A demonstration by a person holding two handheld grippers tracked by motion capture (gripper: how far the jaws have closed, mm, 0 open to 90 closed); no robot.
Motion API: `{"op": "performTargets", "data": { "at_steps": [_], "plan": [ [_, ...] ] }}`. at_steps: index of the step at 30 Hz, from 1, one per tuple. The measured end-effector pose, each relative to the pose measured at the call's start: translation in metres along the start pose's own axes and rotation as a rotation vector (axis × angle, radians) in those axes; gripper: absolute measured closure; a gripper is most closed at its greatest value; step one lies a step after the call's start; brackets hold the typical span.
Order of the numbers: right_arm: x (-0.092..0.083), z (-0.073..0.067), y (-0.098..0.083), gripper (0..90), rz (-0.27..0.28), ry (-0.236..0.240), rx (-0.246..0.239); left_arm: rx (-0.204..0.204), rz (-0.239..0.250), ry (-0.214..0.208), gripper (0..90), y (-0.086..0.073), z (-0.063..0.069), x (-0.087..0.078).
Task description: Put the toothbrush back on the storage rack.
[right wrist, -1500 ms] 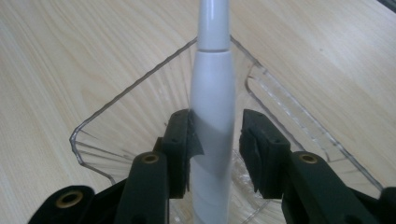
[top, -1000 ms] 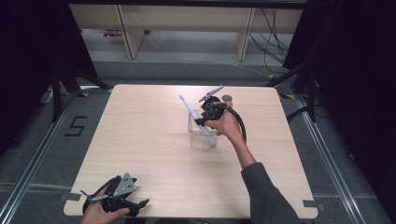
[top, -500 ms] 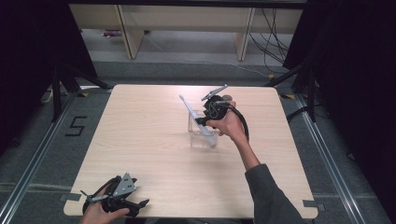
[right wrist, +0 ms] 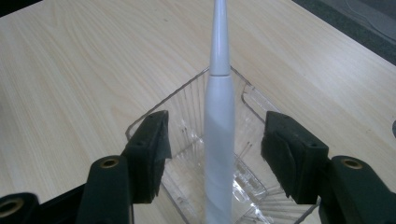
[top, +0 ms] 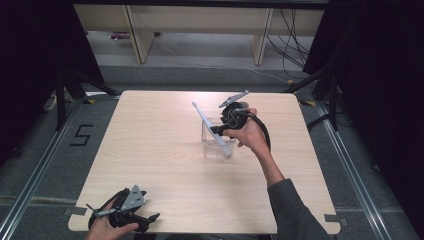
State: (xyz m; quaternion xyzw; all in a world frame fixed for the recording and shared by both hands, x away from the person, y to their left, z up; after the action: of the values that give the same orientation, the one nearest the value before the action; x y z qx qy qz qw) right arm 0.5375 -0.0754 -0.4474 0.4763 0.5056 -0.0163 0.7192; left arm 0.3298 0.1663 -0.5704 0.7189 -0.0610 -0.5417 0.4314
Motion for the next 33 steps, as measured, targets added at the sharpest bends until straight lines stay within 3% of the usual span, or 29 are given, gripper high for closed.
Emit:
{"op": "performTargets", "data": {
  "at_steps": [2, 7, 8, 13, 14, 21, 22, 27, 29, 30, 33],
  "plan": [
    [-0.001, 0.001, 0.0, 41.4, 0.025, 0.015, -0.028, 0.003, -0.003, 0.002, 15.1, 0.0, 0.0, 0.0],
    [-0.005, 0.004, -0.003, 39.6, 0.037, 0.009, -0.012, -0.008, -0.002, 0.004, 15.1, -0.001, 0.0, 0.0],
    [-0.006, 0.008, -0.003, 38.1, 0.064, 0.003, -0.023, -0.005, -0.001, 0.0, 15.1, -0.001, -0.001, 0.0],
    [-0.013, 0.013, -0.007, 33.7, 0.074, 0.009, 0.015, -0.002, -0.003, 0.0, 15.1, 0.0, 0.0, 0.0],
    [-0.018, 0.016, -0.009, 32.0, 0.09, 0.006, 0.05, -0.001, -0.013, 0.001, 15.1, -0.001, 0.0, 0.0],
    [-0.029, 0.021, -0.014, 28.4, 0.129, -0.007, 0.053, -0.014, -0.016, 0.001, 15.1, -0.002, 0.0, 0.001],
    [-0.031, 0.021, -0.015, 28.3, 0.15, -0.007, 0.058, 0.004, -0.019, -0.001, 15.1, -0.002, 0.0, 0.001],
    [-0.039, 0.018, -0.022, 27.8, 0.137, 0.004, 0.048, -0.01, -0.015, 0.002, 15.1, -0.002, 0.0, 0.001],
    [-0.04, 0.015, -0.023, 27.8, 0.148, 0.006, 0.075, -0.001, -0.017, 0.004, 15.1, -0.002, -0.001, 0.0],
    [-0.042, 0.016, -0.026, 27.8, 0.144, 0.001, 0.044, -0.007, -0.015, 0.004, 15.1, -0.002, 0.0, 0.0],
    [-0.044, 0.015, -0.028, 27.5, 0.154, 0.007, 0.04, 0.005, -0.016, 0.001, 15.1, -0.002, 0.0, 0.0]
  ]
}}
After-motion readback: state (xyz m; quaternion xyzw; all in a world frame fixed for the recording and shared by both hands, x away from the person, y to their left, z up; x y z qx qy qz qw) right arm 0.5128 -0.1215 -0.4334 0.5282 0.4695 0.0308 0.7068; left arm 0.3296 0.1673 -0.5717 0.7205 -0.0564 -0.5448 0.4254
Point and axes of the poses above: each handheld gripper's, and its own axes: x roughly forward along the jaws, y roughly out of its top, z roughly to its right, the point moved 9 cm from there along x, roughly forward along the jaws, and after that the axes turned 5 degrees about -y, right-handed, at the moved point
